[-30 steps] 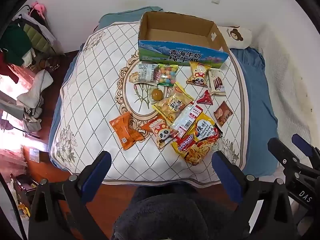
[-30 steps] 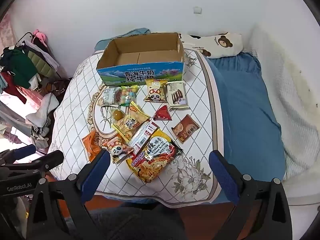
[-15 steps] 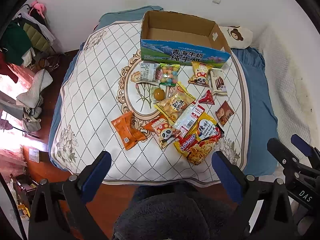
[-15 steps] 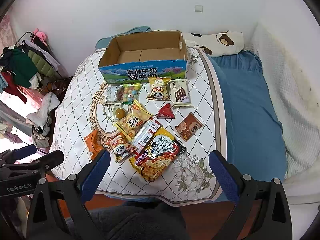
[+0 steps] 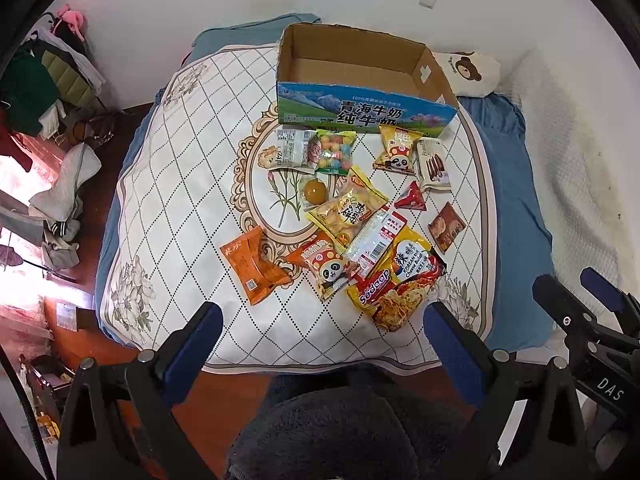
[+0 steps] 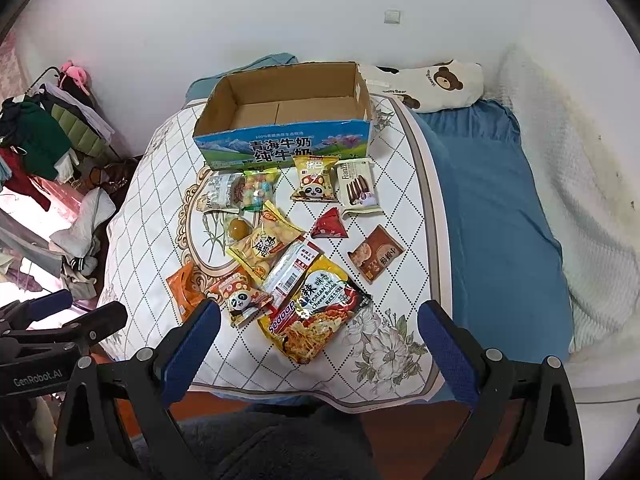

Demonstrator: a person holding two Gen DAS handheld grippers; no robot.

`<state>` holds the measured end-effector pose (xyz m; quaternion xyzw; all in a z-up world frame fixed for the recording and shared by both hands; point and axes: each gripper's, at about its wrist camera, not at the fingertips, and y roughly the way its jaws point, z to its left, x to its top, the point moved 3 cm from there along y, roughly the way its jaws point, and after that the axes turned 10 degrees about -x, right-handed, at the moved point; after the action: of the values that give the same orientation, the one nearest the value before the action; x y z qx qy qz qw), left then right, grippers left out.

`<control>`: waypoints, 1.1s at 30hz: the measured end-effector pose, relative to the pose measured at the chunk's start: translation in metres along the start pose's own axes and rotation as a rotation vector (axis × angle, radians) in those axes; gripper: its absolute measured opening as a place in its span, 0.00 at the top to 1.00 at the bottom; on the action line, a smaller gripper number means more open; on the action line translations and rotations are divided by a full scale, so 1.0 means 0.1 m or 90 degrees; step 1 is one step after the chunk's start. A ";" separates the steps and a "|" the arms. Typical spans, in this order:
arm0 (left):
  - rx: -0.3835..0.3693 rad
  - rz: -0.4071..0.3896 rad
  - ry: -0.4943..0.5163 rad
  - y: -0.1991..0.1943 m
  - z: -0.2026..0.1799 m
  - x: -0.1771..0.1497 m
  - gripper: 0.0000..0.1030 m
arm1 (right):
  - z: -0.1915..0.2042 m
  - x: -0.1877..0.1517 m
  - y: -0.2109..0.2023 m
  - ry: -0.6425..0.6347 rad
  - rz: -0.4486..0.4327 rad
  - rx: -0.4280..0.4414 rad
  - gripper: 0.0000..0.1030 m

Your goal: Organize snacks

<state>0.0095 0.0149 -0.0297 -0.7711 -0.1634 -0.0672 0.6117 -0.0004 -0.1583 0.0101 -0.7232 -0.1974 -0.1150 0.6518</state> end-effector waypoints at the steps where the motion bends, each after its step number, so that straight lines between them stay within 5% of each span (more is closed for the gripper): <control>1: 0.000 0.000 0.001 -0.01 0.00 0.01 0.00 | 0.01 0.00 0.00 -0.001 0.000 0.000 0.02; 33: 0.003 -0.007 0.001 -0.05 0.08 0.01 0.00 | 0.06 0.06 0.00 0.002 0.001 0.007 0.02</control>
<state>0.0078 0.0235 -0.0272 -0.7689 -0.1670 -0.0708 0.6130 0.0043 -0.1512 0.0120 -0.7195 -0.1965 -0.1145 0.6562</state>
